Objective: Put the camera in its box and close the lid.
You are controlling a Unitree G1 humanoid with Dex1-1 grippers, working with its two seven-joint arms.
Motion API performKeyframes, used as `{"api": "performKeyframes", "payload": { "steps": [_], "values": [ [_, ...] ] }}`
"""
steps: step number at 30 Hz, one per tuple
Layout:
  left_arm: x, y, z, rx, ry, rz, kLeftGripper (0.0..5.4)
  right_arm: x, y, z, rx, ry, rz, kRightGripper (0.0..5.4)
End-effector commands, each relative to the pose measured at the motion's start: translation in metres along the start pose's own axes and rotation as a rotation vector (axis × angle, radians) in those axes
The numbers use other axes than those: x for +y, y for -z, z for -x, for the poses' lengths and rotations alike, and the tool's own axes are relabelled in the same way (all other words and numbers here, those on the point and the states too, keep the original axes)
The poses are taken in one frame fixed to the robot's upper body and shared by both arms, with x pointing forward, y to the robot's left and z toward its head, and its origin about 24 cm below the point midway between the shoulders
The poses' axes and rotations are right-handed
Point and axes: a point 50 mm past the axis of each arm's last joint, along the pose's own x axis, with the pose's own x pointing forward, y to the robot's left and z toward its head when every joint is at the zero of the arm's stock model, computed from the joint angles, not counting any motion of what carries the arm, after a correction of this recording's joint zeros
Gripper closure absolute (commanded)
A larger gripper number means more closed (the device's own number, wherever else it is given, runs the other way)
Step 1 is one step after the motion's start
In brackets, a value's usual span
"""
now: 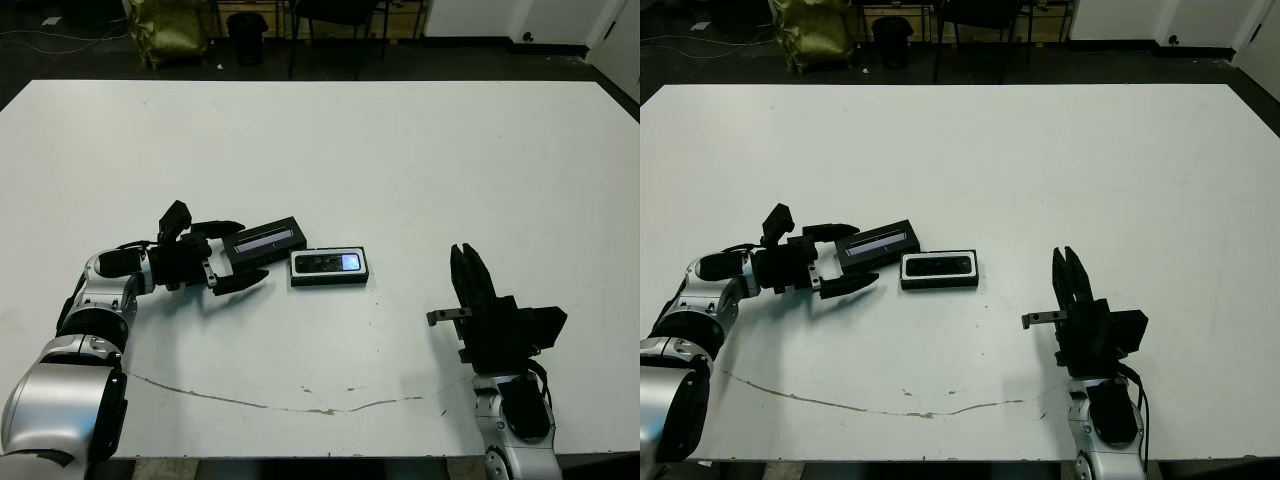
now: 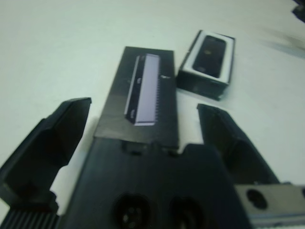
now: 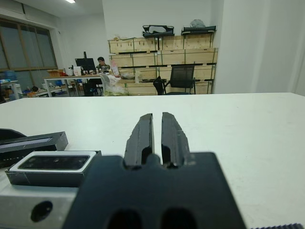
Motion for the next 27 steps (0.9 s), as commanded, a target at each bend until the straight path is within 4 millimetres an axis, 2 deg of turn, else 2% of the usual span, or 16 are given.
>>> {"api": "performKeyframes", "payload": {
  "steps": [1,9,14,16,25,27],
  "values": [
    [-0.0007,0.0087,0.0017,0.044,-0.021,0.043,0.02,-0.0027,0.004,0.0033,0.043,0.01,0.004,5.4],
    [-0.0023,0.0132,0.0008,0.079,-0.015,0.065,0.02,-0.0033,0.0036,0.003,0.031,0.004,0.005,5.4],
    [-0.0035,0.0135,-0.0001,0.116,0.003,0.016,0.11,-0.0031,0.0032,0.0035,0.034,0.013,0.006,5.4],
    [-0.0039,0.0124,-0.0007,0.131,0.026,0.003,0.37,-0.0033,0.0034,0.0033,0.028,0.012,0.003,5.4],
    [-0.0058,0.0102,-0.0015,0.184,0.138,0.033,2.6,-0.0044,0.0034,0.0031,0.029,0.014,0.014,5.4],
    [-0.0055,0.0087,-0.0011,0.188,0.156,0.031,2.79,-0.0047,0.0034,0.0033,0.031,0.016,0.006,5.4]
  ]
}}
